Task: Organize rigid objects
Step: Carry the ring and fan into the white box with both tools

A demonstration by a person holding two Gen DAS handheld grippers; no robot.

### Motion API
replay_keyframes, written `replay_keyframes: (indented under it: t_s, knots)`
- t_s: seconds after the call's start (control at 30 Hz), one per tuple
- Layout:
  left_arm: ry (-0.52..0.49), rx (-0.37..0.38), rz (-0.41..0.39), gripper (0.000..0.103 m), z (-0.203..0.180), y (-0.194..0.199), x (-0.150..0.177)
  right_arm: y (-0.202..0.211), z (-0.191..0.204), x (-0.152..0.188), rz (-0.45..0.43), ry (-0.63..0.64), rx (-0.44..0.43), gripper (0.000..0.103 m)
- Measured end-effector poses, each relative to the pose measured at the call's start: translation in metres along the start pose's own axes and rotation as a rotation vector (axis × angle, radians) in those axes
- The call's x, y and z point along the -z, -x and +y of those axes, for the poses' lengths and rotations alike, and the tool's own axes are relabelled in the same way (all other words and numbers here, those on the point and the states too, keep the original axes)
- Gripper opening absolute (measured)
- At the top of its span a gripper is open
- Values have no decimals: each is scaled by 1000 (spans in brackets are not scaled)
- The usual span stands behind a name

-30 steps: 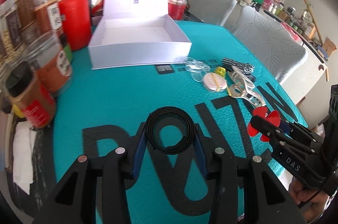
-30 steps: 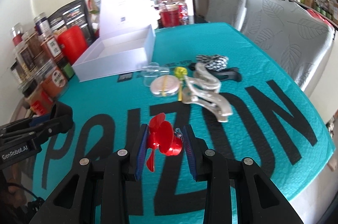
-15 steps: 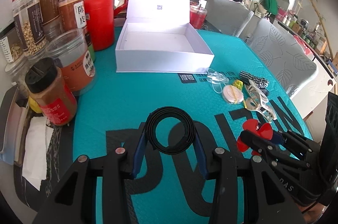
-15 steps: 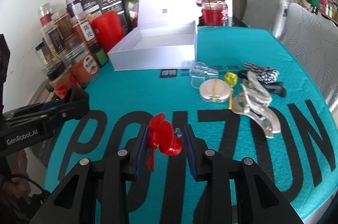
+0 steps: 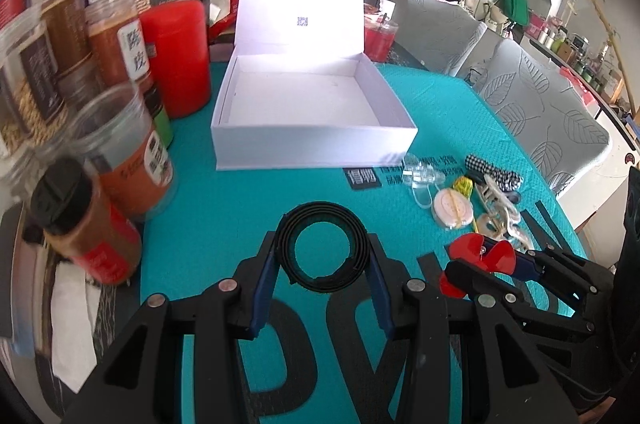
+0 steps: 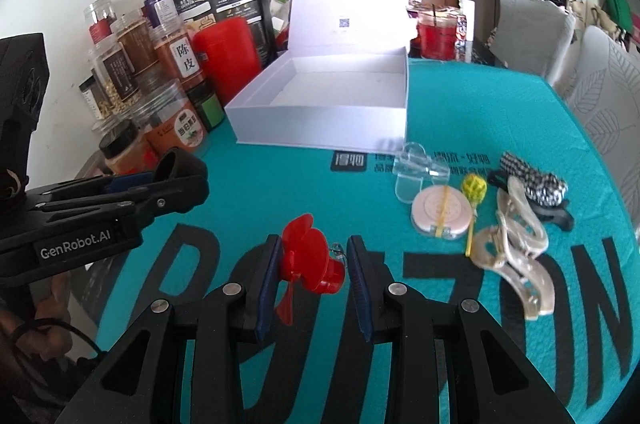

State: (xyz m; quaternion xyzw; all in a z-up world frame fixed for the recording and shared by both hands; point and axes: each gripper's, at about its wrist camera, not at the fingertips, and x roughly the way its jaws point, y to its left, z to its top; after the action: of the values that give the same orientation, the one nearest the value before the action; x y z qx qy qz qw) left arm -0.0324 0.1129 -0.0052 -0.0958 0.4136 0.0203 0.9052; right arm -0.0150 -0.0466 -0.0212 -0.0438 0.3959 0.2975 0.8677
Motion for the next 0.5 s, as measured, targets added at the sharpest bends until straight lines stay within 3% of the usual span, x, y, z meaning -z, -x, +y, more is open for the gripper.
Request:
replay_keyframes:
  t_s: [0.5]
  knots:
    - [-67,20,-113,41,-1,3,-63,-2,4,-70,-69,57,-29,33]
